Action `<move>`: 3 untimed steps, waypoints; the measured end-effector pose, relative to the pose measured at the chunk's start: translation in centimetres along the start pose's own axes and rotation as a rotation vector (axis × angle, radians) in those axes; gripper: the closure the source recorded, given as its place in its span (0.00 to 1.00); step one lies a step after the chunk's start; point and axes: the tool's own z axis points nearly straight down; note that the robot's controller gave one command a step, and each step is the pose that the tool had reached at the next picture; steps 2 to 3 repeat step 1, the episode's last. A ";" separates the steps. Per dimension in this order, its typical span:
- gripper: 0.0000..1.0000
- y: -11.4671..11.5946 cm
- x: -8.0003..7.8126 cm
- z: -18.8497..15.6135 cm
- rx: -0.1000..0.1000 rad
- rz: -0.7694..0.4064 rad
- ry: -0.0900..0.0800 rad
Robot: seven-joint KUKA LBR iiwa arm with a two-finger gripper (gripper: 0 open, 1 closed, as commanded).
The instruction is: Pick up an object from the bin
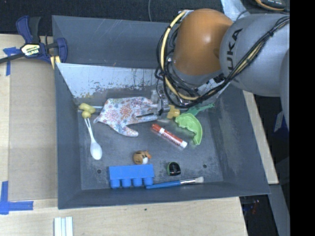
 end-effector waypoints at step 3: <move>1.00 0.0 -0.1 -1.1 0.000 0.000 -0.003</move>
Offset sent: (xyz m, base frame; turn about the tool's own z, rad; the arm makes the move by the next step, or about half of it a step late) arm 0.0004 -0.0001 0.0346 -0.0001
